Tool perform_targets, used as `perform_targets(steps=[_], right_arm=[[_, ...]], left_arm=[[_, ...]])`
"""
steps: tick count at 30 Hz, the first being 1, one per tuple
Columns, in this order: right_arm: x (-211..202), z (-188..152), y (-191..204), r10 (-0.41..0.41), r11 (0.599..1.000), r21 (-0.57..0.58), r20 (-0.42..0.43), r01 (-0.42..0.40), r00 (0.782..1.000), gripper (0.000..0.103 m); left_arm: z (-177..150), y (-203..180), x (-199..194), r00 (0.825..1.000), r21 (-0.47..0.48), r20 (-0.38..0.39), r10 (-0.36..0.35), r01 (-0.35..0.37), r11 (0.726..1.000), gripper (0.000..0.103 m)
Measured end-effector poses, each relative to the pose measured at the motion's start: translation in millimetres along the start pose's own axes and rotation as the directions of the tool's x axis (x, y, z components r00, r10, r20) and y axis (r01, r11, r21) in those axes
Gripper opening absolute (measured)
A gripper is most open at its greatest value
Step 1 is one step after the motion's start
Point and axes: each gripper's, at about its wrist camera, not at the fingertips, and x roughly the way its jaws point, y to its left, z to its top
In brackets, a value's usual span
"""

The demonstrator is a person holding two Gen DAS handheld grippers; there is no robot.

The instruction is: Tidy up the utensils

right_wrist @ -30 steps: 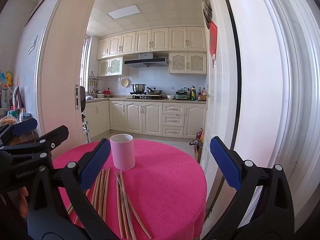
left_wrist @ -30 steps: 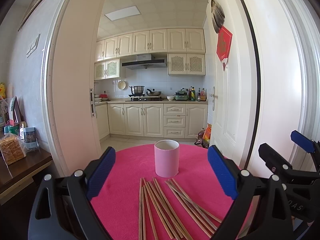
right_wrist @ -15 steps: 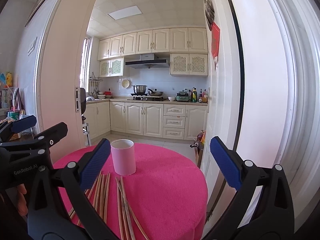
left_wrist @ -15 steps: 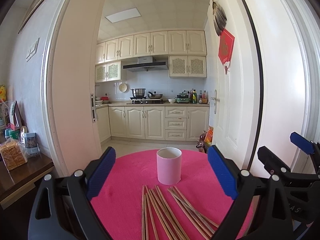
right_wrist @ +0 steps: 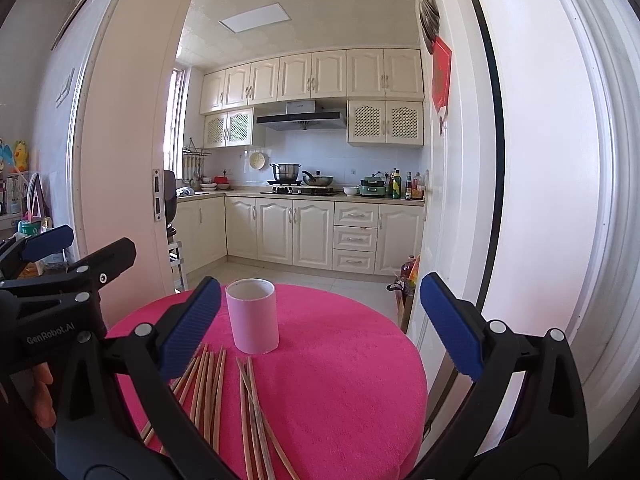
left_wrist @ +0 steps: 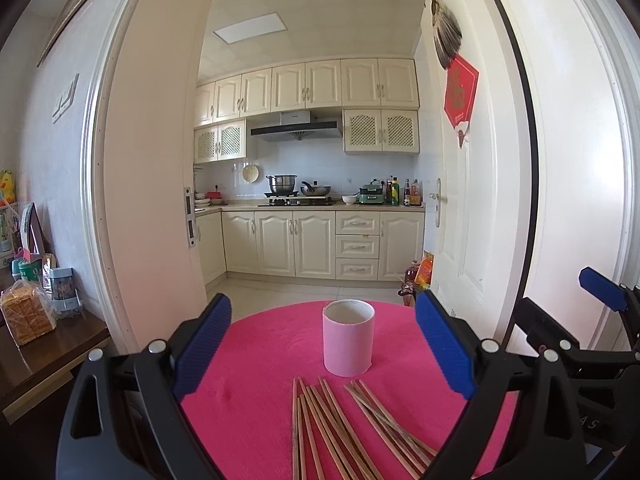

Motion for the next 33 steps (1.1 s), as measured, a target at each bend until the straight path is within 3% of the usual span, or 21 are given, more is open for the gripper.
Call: perform_targets(steps=[19,33], right_arm=[[22.9,5.0,12.5,-0.002,1.0,-0.011,-0.047,0.001,0.999,0.097],[54.7,-2.3,21.8,0.011,1.0,-0.017,-0.13,-0.014,0.991,0.097]], left_arm=[[-4.2,7.1,22.9,0.999,-0.004,-0.037,0.001,-0.001,1.0,0.092],[-19.7,21.1,52.1,0.99,-0.02,-0.141,-0.006,0.003,1.0,0.091]])
